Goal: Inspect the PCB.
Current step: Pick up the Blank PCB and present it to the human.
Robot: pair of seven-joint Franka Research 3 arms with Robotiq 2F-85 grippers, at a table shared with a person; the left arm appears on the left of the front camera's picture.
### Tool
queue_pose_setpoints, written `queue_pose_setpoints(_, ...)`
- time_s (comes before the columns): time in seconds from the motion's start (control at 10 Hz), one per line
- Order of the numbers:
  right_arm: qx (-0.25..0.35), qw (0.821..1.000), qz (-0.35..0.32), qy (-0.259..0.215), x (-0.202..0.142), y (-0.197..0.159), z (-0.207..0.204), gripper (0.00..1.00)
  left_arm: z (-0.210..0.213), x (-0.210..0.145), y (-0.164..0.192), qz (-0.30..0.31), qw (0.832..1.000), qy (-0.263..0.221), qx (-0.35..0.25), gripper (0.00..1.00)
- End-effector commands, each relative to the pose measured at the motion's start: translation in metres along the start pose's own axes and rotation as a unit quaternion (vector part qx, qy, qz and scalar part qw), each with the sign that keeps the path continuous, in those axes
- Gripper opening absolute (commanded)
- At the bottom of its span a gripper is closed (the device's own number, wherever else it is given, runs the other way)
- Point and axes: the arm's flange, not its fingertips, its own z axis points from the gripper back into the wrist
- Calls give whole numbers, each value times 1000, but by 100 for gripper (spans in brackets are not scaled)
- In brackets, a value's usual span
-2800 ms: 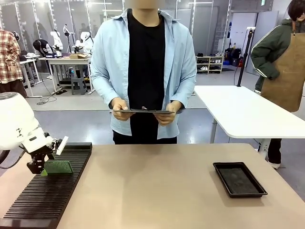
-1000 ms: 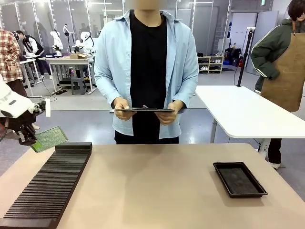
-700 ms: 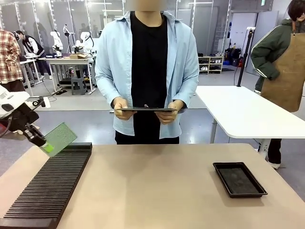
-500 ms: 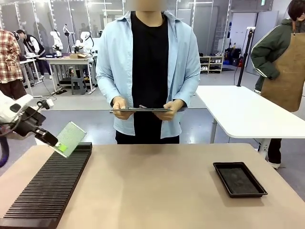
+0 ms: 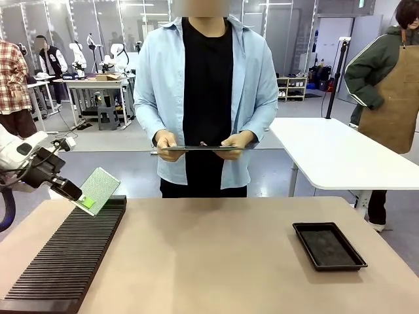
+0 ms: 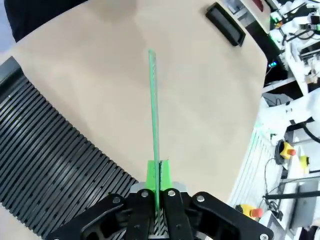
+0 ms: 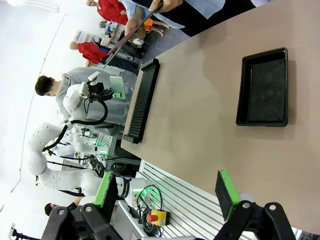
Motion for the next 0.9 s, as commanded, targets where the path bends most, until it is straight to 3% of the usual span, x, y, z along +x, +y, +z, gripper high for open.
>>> queue_pose_setpoints(0.0,6,1000,10,-3,1,0,0,100,-4,-1,2,4,1000,-1,-4,3)
queue_pose_setpoints(0.1,6,1000,10,-3,1,0,0,100,-7,4,3,9,996,-58,-70,3)
queue_pose_setpoints(0.2,6,1000,10,-3,1,0,0,100,-14,10,2,44,977,-96,-187,3)
queue_pose_setpoints(0.4,6,1000,10,-3,1,0,0,100,-39,16,12,115,953,-110,-256,3)
queue_pose_setpoints(0.5,6,1000,10,-3,1,0,0,100,-52,17,18,147,930,-126,-312,3)
queue_pose_setpoints(0.7,6,1000,10,-3,1,0,0,100,-87,14,36,230,903,-143,-332,3)
queue_pose_setpoints(0.8,6,1000,10,-3,1,0,0,100,-98,13,39,243,902,-133,-332,3)
